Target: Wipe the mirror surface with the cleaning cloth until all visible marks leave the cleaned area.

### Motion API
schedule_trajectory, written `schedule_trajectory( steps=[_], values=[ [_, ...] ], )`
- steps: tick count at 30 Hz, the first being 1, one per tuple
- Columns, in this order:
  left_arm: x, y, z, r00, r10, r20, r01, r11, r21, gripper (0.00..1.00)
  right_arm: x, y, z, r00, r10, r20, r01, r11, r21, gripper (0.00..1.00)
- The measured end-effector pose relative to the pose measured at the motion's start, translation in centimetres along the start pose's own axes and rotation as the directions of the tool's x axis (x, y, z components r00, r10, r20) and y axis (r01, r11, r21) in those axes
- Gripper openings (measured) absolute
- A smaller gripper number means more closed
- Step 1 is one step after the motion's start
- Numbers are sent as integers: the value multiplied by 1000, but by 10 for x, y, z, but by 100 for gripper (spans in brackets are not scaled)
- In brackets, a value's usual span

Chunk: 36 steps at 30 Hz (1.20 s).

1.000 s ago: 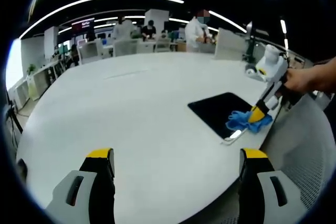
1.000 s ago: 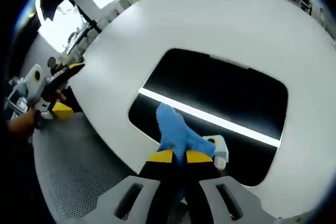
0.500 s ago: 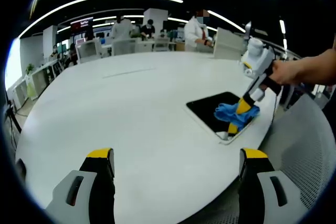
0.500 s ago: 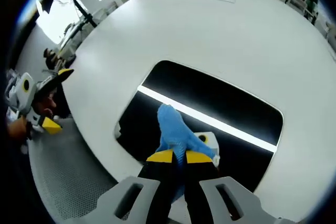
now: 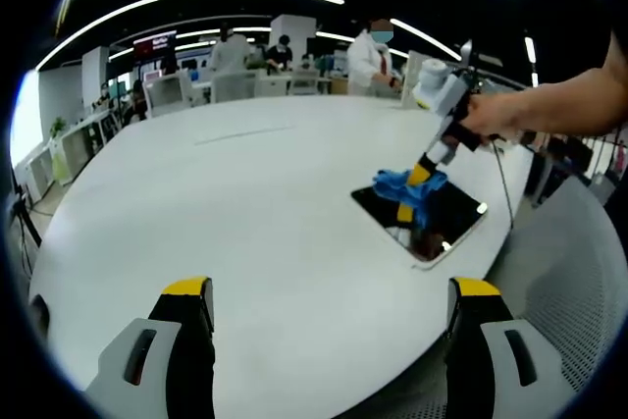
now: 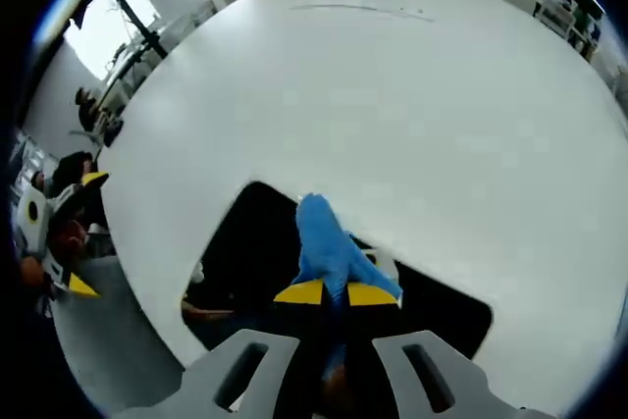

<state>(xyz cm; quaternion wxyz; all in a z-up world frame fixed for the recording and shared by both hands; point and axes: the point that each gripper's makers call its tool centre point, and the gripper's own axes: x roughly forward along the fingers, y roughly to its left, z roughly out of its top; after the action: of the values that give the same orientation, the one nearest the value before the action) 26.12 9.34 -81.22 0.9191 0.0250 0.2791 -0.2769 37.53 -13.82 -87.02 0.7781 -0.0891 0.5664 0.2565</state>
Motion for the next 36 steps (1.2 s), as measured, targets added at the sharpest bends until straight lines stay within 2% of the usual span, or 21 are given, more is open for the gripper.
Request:
schedule_trajectory(
  steps=[6,14,19,29,32,36],
  values=[
    [0,1,0,1000,2,1,-2,1000,-4,99,3,-7,13,1000,-14,-4,14,1000,-3,1],
    [0,3,0,1000,13,2,-13,1000,-7,99,-1,-5,7,1000,15,19,-14,1000,-9,0],
    [-1,4,-1,1000,19,-3,-19,1000,-6,99,-5,-18,2,1000,2,29,-2,1000,18,0],
    [-1,5,-1,1000,20,-3,-20,1000,-7,99,-17,-56,-20,999,-37,24,36,997,63,0],
    [-2,4,-1,1000,20,-2,-20,1000,-5,99,-17,-56,-20,999,-37,32,35,997,74,0],
    [-2,5,0,1000,23,2,-23,1000,0,99,-16,-54,-19,997,-70,34,67,995,68,1]
  ],
)
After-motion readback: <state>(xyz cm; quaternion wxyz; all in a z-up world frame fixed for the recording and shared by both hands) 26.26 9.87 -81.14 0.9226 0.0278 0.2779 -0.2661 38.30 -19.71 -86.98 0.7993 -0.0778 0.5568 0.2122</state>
